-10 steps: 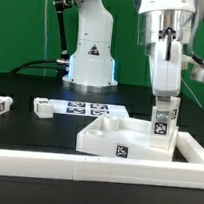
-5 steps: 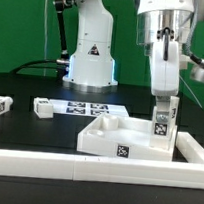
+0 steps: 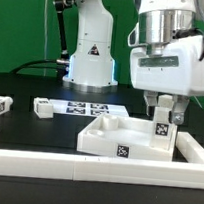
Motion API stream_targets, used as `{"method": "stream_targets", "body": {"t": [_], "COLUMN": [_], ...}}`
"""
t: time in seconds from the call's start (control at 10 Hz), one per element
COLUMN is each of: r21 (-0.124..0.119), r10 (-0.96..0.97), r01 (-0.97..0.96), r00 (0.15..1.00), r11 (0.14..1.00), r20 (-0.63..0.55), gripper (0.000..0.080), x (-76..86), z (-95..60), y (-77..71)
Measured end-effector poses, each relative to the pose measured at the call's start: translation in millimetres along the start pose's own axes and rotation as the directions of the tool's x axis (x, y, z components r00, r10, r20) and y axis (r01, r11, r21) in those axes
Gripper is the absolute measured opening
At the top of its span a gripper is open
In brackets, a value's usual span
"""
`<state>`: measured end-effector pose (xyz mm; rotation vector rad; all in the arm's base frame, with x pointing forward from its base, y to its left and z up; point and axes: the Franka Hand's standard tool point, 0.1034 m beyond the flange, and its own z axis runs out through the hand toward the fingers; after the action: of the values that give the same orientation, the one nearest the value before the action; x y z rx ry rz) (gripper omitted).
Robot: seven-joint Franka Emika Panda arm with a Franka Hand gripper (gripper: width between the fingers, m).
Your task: Assemble square table
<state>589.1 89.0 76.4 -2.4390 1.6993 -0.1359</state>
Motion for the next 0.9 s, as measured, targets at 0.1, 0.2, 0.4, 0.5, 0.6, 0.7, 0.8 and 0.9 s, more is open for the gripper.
{"method": "stream_targets", "body": {"t": [0.1, 0.2, 0.4, 0.5, 0.6, 0.7, 0.8, 0.9], "r21": [-0.001, -0.005, -0.017, -0.022, -0.030, -0.042, -0.047, -0.051], "r10": [-0.077, -0.185, -0.379, -0.414, -0.490, -0.562, -0.645, -0.687], "r01": [0.077, 0.185, 0.379, 0.414, 0.490, 0.562, 0.645, 0.687], "r00": [0.997, 0.983, 0.925, 0.910, 0.872, 0.827, 0.764, 0.726], "r11": [0.997, 0.983, 0.925, 0.910, 0.871, 0.826, 0.763, 0.725], "r20": [-0.002, 0.004, 0.016, 0.020, 0.017, 0.015, 0.016, 0.017], "gripper": [0.0649, 0.0649, 0.0649, 0.0649, 0.0649, 0.0649, 0.0649, 0.0649], "x": [0.0, 0.7, 2.1, 1.7, 1.2, -0.6, 0.4, 0.4], "z": [-0.3, -1.1, -2.6, -2.9, -2.8, -2.4, -2.5, -2.5], "y": [-0.7, -1.7, -3.5, -4.0, -3.9, -3.8, -3.6, -3.6]}}
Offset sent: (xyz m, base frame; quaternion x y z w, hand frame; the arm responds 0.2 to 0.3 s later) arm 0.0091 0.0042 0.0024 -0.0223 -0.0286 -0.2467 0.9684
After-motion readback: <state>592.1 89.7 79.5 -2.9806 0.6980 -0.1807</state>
